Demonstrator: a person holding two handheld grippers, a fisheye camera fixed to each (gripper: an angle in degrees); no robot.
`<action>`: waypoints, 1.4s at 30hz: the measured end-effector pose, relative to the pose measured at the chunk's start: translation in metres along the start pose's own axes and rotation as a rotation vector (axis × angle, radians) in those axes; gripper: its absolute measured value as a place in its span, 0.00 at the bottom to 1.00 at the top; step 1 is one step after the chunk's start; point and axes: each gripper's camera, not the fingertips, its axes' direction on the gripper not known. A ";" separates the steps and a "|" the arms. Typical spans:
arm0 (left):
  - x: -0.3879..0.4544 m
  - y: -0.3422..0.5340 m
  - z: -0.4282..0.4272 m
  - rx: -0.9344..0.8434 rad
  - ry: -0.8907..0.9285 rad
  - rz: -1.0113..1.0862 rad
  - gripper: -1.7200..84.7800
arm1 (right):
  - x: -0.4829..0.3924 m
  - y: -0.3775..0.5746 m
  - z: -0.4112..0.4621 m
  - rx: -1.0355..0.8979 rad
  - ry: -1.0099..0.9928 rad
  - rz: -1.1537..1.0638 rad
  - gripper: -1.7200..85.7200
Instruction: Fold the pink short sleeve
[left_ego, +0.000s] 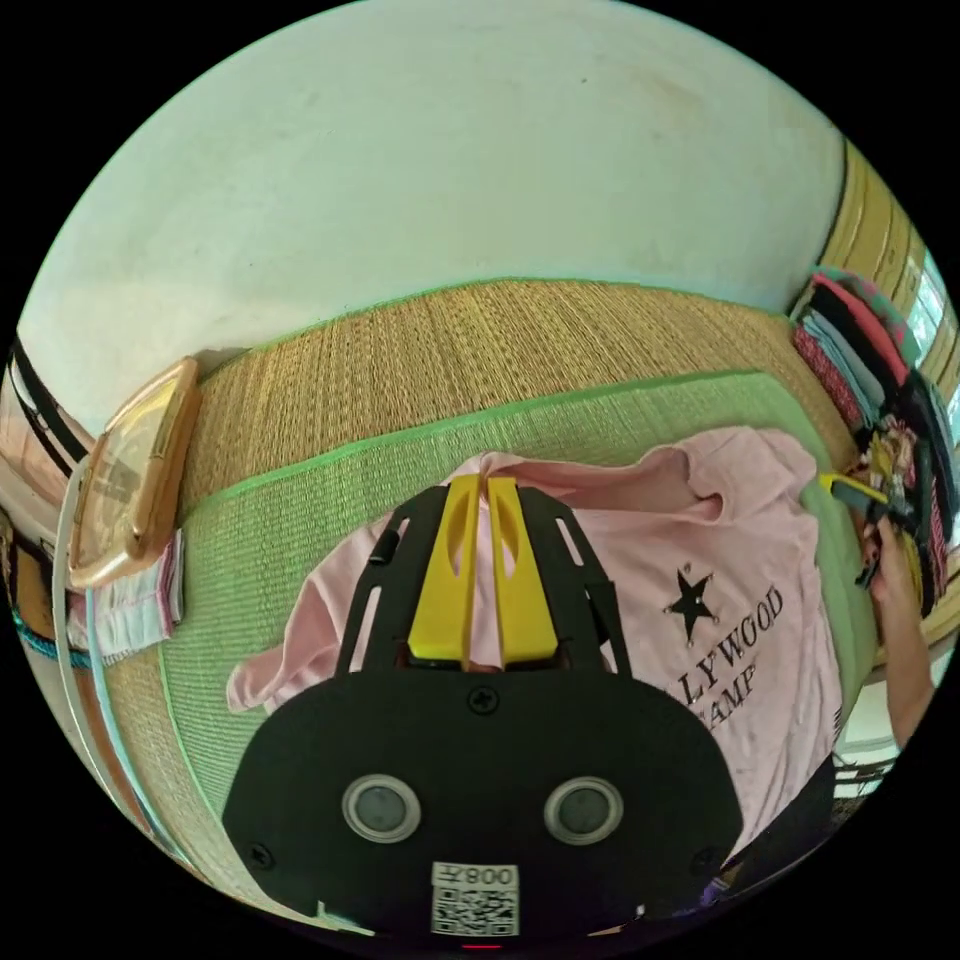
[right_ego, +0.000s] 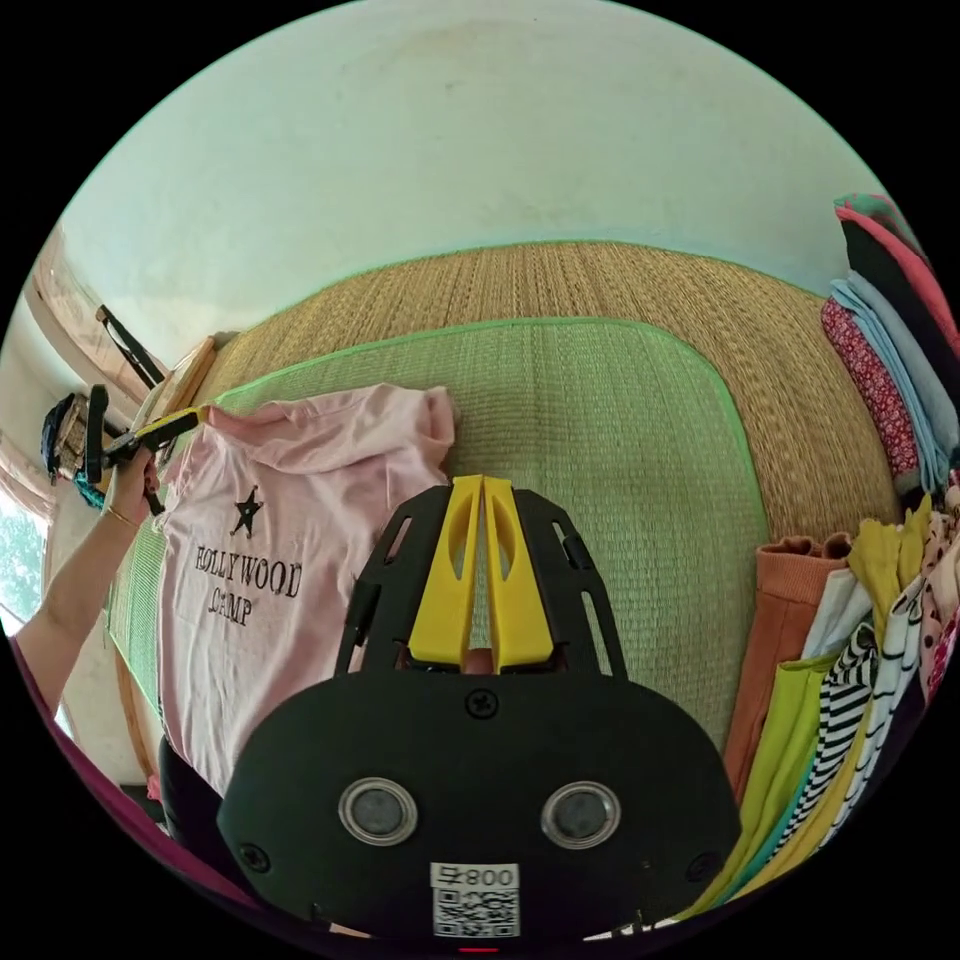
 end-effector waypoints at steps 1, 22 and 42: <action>-0.003 -0.002 0.003 -0.009 0.011 -0.017 0.04 | -0.010 0.000 -0.006 0.017 -0.024 -0.022 0.02; -0.007 0.005 0.017 0.006 0.113 0.030 0.04 | -0.295 -0.108 0.107 -0.098 0.220 -0.558 0.02; -0.039 -0.009 0.026 0.112 0.322 -0.131 0.11 | -0.195 -0.138 0.048 0.051 -0.007 -0.271 0.02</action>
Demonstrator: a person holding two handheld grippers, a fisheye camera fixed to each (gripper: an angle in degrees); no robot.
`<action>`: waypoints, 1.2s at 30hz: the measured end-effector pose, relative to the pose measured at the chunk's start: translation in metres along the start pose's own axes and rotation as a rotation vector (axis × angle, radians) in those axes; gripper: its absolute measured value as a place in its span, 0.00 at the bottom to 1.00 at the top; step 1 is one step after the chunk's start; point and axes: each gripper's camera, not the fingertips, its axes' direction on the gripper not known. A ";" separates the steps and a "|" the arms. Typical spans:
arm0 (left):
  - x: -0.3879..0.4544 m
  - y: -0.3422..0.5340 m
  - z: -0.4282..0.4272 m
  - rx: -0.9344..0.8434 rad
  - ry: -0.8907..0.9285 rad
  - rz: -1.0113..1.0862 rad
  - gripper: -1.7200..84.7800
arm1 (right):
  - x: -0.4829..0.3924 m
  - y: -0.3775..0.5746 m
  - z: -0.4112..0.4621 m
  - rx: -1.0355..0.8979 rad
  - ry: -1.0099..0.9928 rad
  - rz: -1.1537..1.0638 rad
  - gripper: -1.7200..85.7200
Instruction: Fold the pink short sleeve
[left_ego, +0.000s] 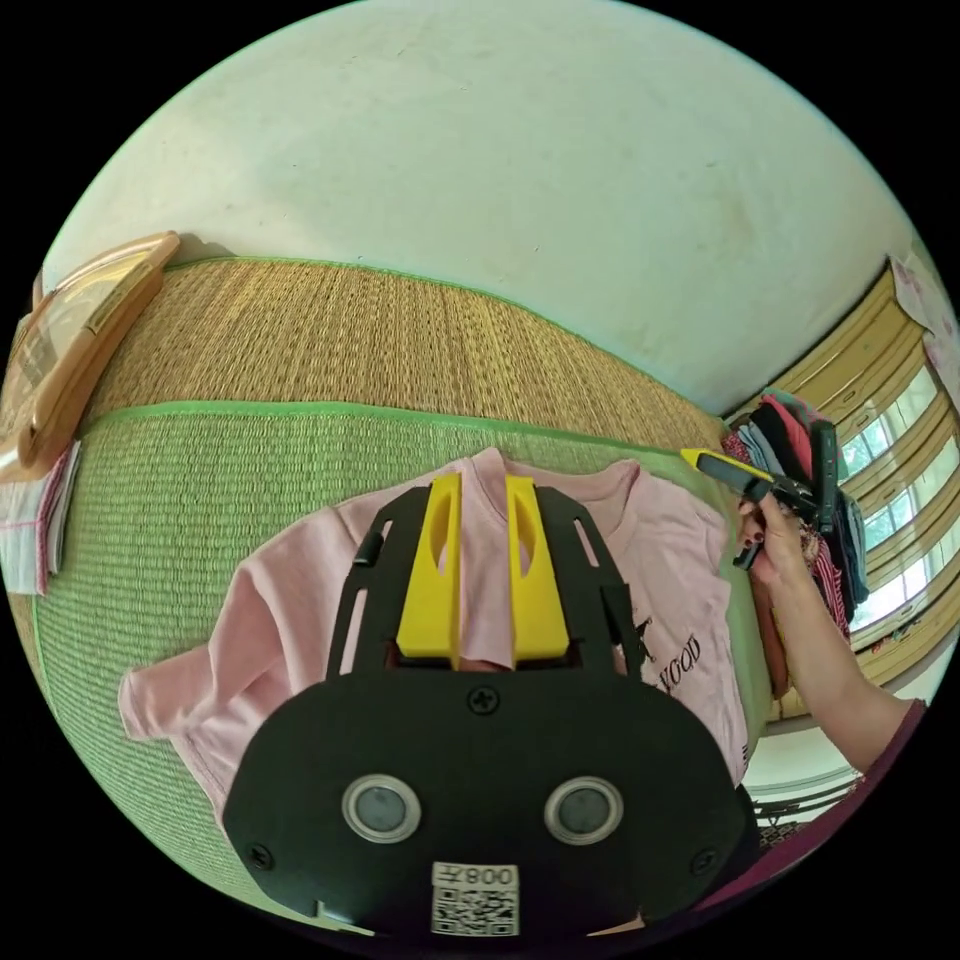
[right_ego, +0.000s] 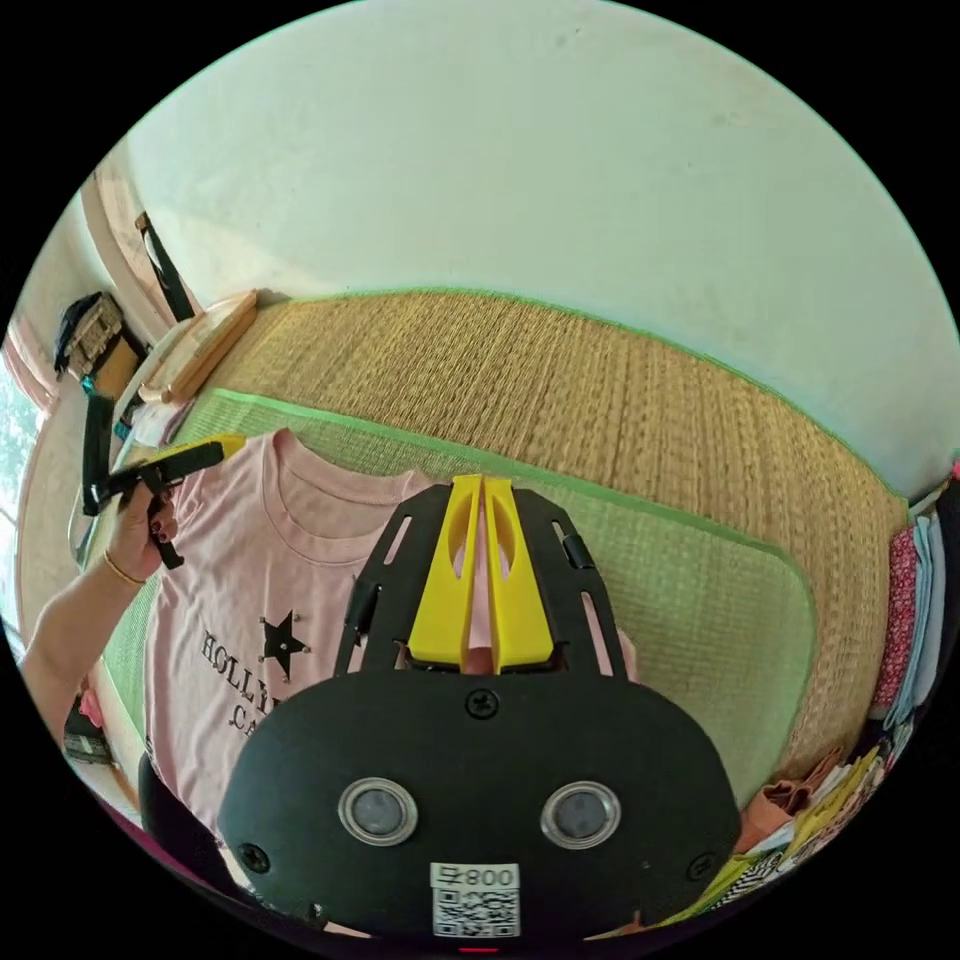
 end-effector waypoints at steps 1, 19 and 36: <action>0.003 0.002 -0.001 0.001 0.018 0.013 0.11 | 0.017 0.019 -0.026 0.065 -0.001 0.021 0.02; 0.168 0.002 0.024 -0.064 0.292 0.306 0.11 | 0.061 0.193 0.002 0.071 -0.462 0.127 0.03; 0.310 -0.055 0.136 -0.229 0.144 0.453 0.11 | -0.004 0.279 0.004 0.052 -0.249 0.083 0.09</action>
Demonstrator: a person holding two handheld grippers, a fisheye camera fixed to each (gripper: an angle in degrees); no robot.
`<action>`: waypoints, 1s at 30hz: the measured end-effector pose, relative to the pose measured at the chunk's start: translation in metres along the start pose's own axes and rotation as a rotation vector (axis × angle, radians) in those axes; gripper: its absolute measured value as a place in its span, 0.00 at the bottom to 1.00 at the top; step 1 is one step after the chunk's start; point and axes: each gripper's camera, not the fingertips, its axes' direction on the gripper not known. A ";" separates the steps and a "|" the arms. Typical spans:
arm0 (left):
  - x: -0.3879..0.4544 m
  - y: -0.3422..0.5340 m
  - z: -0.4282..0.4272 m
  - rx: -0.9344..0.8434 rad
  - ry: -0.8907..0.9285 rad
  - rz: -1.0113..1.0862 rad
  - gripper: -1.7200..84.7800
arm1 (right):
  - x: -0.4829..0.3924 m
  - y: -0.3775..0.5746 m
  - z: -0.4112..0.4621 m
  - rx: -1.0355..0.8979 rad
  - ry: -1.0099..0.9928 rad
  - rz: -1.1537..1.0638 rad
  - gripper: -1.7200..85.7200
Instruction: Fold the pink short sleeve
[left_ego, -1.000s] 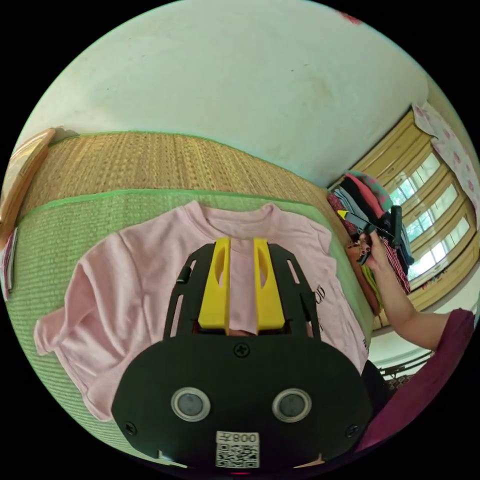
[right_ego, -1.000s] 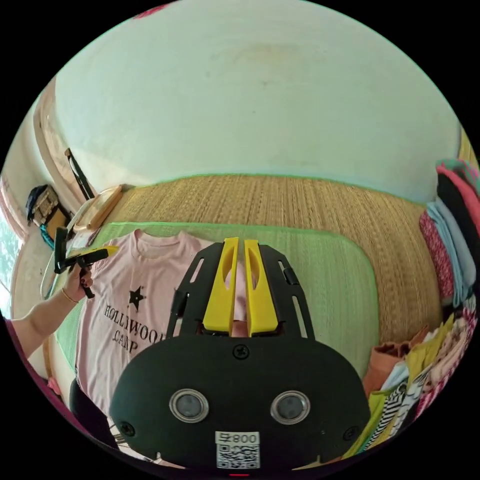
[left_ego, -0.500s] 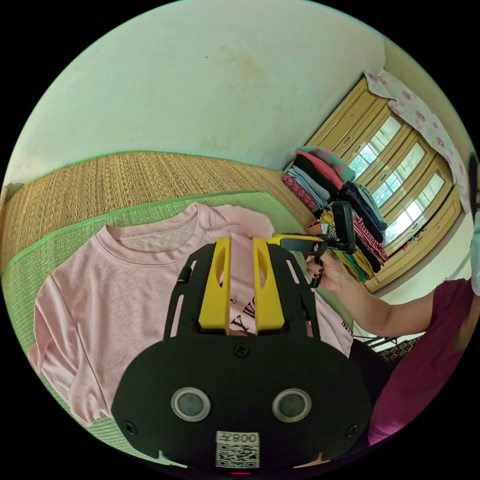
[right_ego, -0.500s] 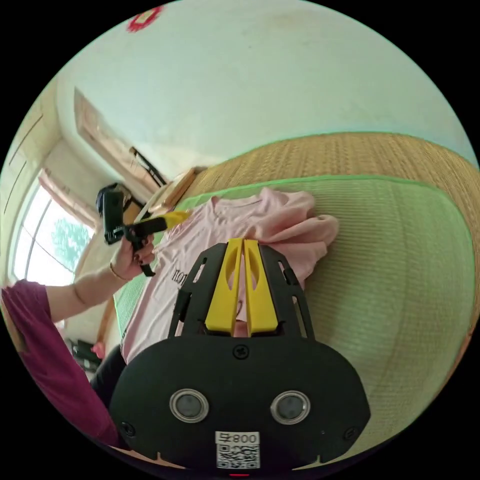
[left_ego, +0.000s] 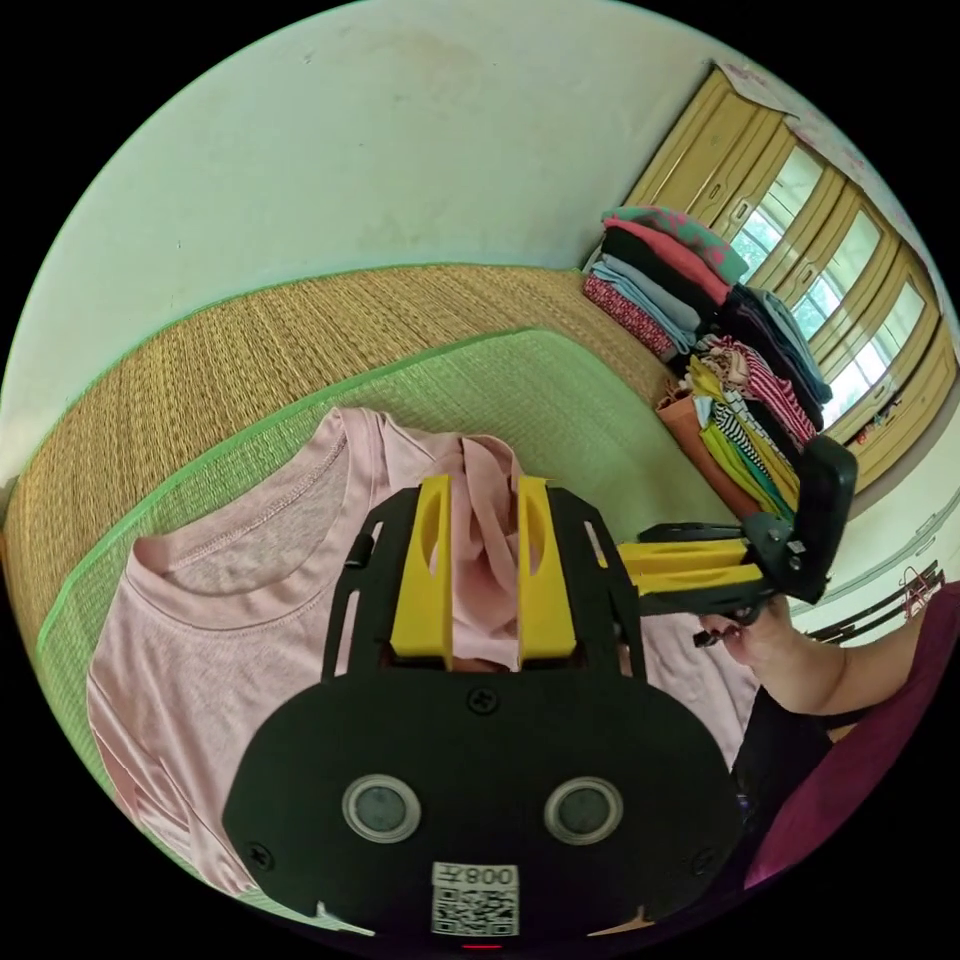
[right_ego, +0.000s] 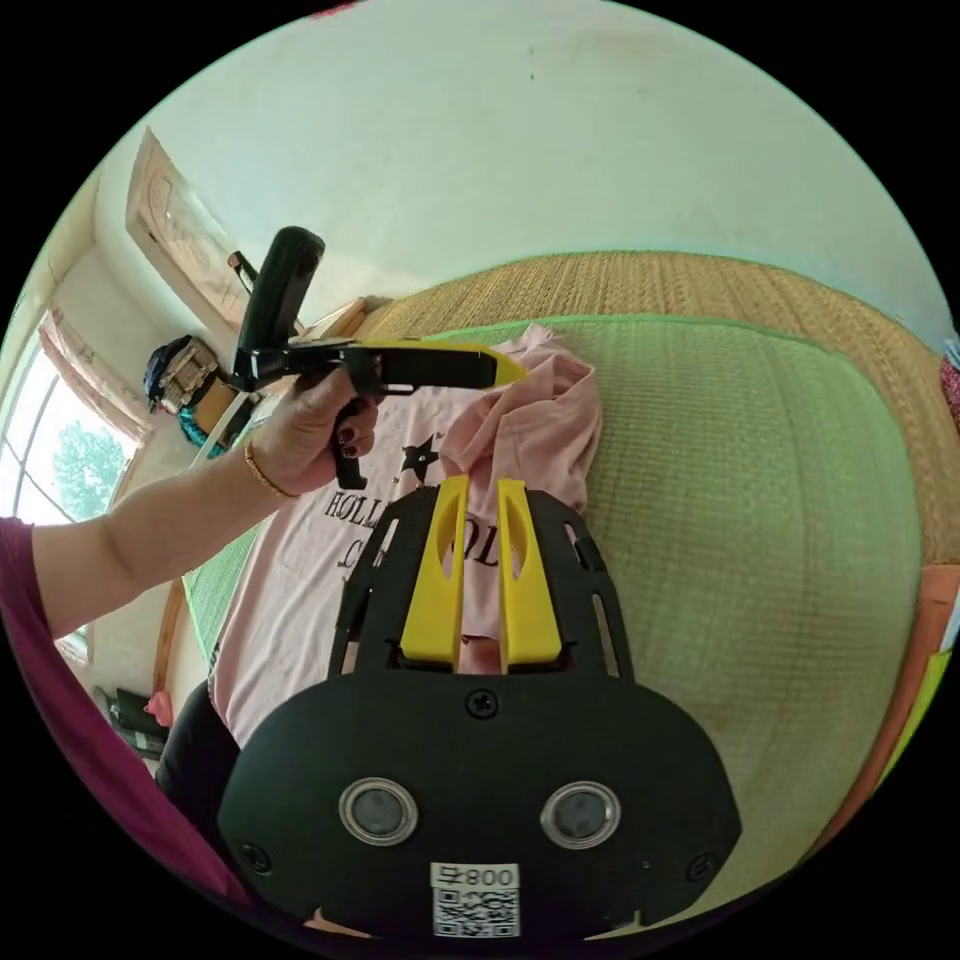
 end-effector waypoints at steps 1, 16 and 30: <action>0.001 -0.003 0.003 -0.005 -0.001 -0.006 0.10 | -0.002 -0.001 0.001 0.011 0.039 -0.014 0.09; 0.049 -0.072 -0.013 0.170 0.179 0.023 0.03 | 0.036 0.057 -0.054 0.138 0.083 0.014 0.02; 0.121 -0.172 0.103 0.091 0.378 -0.024 0.06 | 0.187 0.211 -0.081 0.270 -0.198 0.514 0.03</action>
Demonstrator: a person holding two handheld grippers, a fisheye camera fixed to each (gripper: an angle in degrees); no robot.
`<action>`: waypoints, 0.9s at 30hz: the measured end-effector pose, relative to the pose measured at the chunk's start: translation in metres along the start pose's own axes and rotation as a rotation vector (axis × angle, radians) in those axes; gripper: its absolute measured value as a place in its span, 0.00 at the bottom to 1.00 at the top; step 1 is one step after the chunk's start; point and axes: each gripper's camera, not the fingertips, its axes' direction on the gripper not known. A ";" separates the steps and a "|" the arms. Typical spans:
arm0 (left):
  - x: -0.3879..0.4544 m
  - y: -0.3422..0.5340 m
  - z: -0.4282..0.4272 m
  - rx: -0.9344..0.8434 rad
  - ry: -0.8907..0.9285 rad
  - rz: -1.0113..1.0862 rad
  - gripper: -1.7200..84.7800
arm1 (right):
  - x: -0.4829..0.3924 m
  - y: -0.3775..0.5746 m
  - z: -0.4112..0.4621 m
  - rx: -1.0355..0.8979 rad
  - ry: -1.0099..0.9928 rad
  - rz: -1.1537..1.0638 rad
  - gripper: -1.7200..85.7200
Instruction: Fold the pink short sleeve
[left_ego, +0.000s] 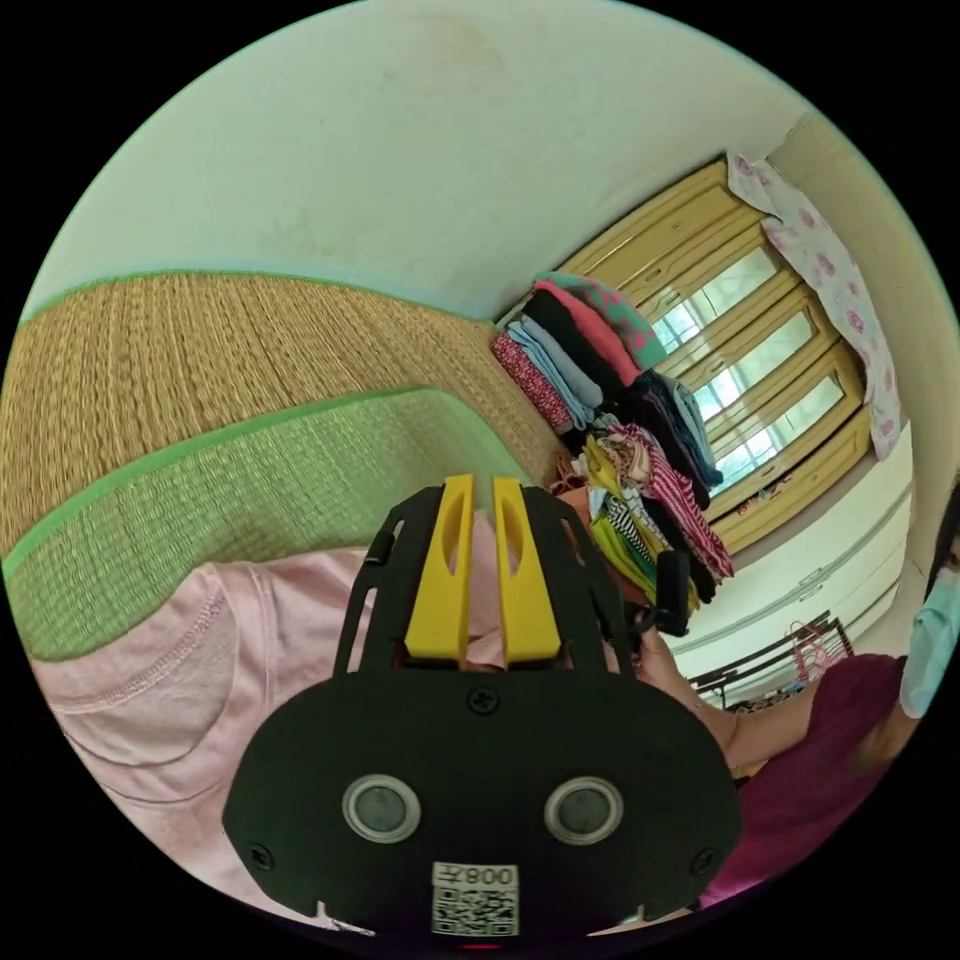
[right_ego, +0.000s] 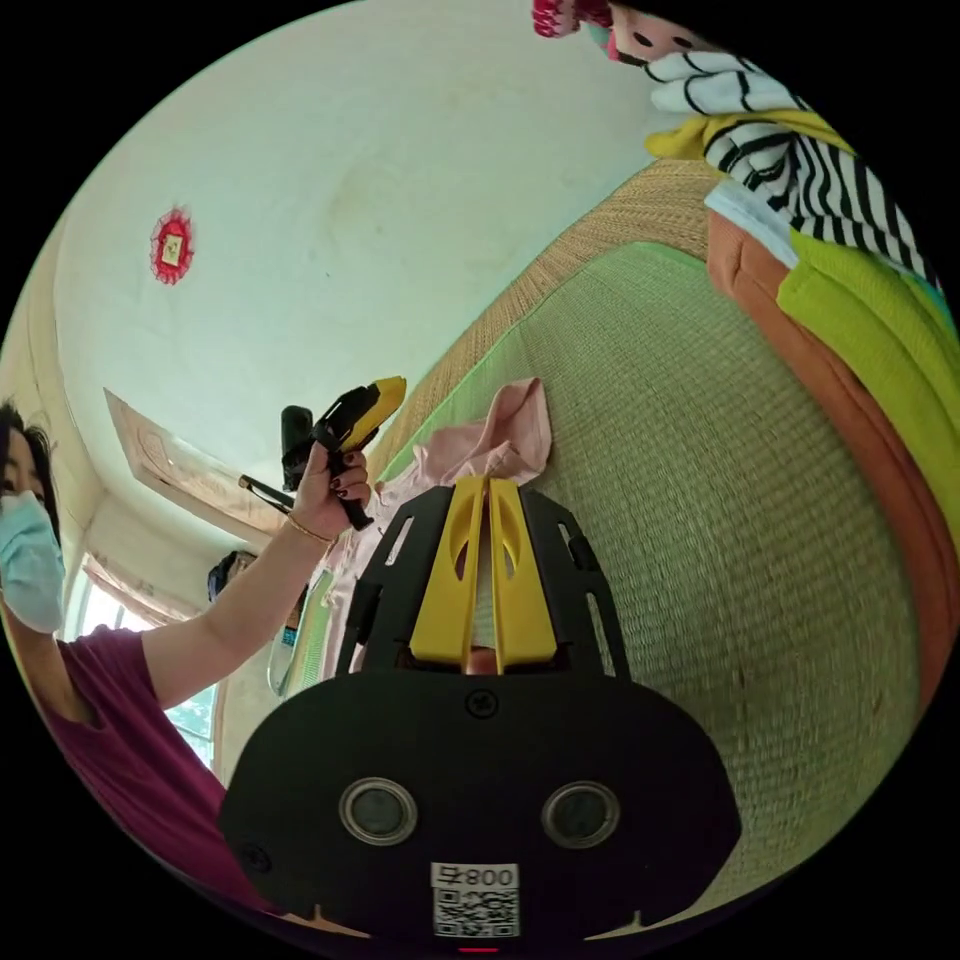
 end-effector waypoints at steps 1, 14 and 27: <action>0.005 -0.001 0.006 -0.028 -0.028 0.017 0.06 | -0.001 0.000 -0.001 -0.009 0.020 -0.007 0.03; 0.090 -0.041 0.135 -0.354 -0.304 0.243 0.08 | -0.070 -0.030 0.024 -0.139 0.283 -0.301 0.07; 0.106 -0.047 0.140 -0.204 -0.365 0.177 0.05 | -0.104 -0.035 0.070 -0.273 0.485 -0.431 0.02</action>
